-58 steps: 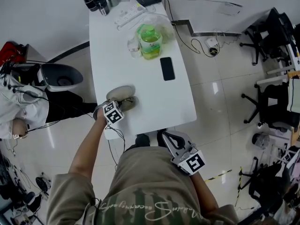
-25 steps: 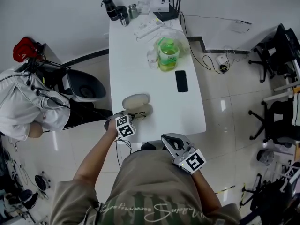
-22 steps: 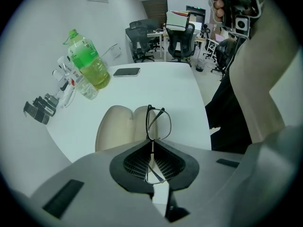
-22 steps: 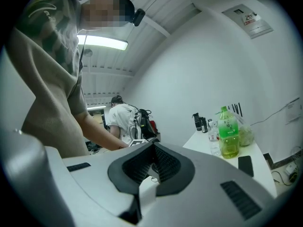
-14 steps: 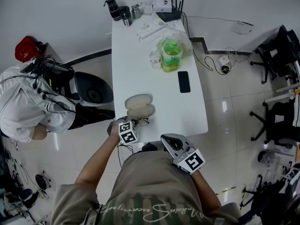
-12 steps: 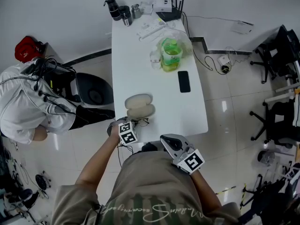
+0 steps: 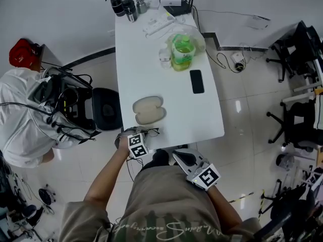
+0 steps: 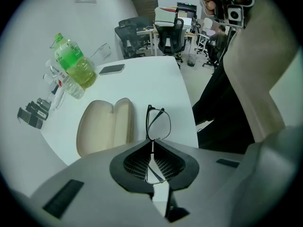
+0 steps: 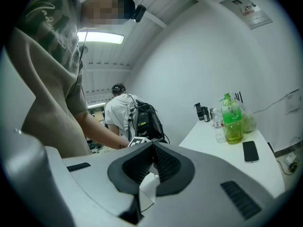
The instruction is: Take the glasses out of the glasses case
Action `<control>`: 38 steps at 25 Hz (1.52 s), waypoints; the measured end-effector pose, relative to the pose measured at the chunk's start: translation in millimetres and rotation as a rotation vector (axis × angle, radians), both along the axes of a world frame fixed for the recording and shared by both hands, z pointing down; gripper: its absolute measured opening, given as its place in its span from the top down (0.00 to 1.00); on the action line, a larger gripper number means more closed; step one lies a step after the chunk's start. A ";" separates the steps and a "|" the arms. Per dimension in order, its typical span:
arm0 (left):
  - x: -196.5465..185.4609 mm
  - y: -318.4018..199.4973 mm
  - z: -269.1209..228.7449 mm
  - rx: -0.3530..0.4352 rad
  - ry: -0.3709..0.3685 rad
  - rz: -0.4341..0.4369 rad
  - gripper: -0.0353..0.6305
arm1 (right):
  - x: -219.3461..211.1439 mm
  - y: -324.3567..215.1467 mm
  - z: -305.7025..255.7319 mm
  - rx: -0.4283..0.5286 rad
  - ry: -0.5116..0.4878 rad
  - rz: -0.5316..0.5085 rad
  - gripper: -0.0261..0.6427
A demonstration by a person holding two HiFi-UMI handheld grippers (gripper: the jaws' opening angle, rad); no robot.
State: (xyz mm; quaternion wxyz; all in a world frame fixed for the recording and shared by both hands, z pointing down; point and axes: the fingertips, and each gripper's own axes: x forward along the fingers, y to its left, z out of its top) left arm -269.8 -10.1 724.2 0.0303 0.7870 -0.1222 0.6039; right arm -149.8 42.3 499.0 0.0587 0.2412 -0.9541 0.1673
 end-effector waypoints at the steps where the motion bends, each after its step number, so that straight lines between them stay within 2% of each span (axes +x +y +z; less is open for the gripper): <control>1: 3.3 3.7 1.8 -0.001 0.005 0.010 0.91 | 0.5 4.6 1.8 -0.006 0.011 -0.003 0.94; 5: 9.8 16.3 4.7 -0.008 0.013 0.054 0.91 | 1.4 14.0 4.2 -0.019 0.050 -0.002 0.94; 13: 2.9 25.7 10.3 -0.056 0.069 -0.001 0.92 | -11.6 25.3 2.8 -0.024 0.053 -0.012 0.94; 19: 3.0 27.0 15.7 -0.039 0.094 0.008 0.92 | -10.1 52.0 14.0 -0.071 0.100 -0.038 0.94; 23: 8.8 30.6 19.9 -0.033 0.074 -0.035 0.92 | 1.6 52.8 11.8 -0.033 0.098 -0.040 0.94; 28: 16.7 26.4 18.0 -0.007 0.061 -0.092 0.92 | 16.1 42.9 13.2 0.017 0.085 -0.125 0.94; 31: 26.9 23.1 13.7 0.023 0.069 -0.129 0.92 | 41.6 34.0 11.4 0.039 0.043 -0.143 0.94; 38: 33.2 24.9 15.0 0.021 0.027 -0.224 0.92 | 95.6 -4.1 -2.8 0.016 -0.040 -0.150 0.94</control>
